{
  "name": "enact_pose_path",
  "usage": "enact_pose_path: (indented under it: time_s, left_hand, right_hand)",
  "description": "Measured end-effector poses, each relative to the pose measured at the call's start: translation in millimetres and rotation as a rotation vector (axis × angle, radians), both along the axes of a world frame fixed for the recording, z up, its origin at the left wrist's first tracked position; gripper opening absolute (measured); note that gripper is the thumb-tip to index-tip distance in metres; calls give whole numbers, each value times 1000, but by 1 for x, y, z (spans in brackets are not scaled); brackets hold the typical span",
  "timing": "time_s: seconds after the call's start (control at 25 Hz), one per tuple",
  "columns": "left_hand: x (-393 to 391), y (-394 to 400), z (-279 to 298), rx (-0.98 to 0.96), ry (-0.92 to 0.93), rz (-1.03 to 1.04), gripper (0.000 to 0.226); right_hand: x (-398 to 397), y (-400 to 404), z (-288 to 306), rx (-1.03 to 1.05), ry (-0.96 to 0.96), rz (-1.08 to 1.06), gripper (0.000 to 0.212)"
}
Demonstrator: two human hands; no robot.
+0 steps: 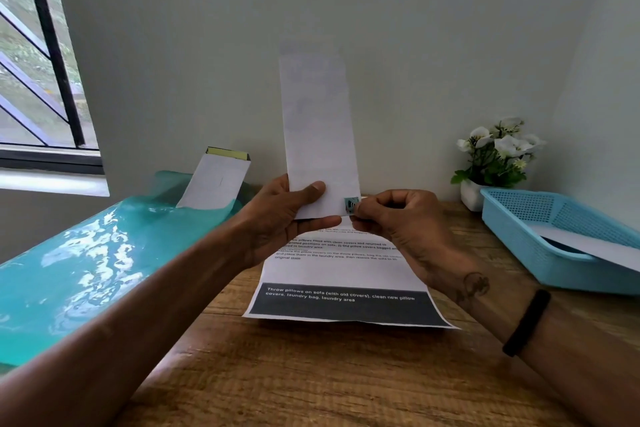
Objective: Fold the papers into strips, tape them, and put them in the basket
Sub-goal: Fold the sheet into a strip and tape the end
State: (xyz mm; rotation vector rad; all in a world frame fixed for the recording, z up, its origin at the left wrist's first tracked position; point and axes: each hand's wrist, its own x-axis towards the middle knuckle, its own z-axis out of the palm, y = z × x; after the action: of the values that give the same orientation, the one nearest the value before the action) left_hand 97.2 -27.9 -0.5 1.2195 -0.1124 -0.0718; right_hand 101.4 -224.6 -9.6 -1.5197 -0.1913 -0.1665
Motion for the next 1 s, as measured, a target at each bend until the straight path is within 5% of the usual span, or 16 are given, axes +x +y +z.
enact_pose_path:
  time_s: [0.32, 0.56, 0.8, 1.0]
  left_hand:
    - [2, -3, -7, -2, -41, 7, 34]
    - [-1, -12, -13, -54, -64, 66, 25]
    - [-3, -16, -24, 121, -158, 127, 84]
    - [-3, -17, -26, 117, -137, 195, 54]
  right_hand:
    - [-1, 1, -4, -57, -48, -64, 8]
    - [0, 1, -8, -189, -111, -128, 8]
    - [-3, 1, -11, -208, -120, -99, 16]
    - [-2, 3, -12, -209, -116, -90, 12]
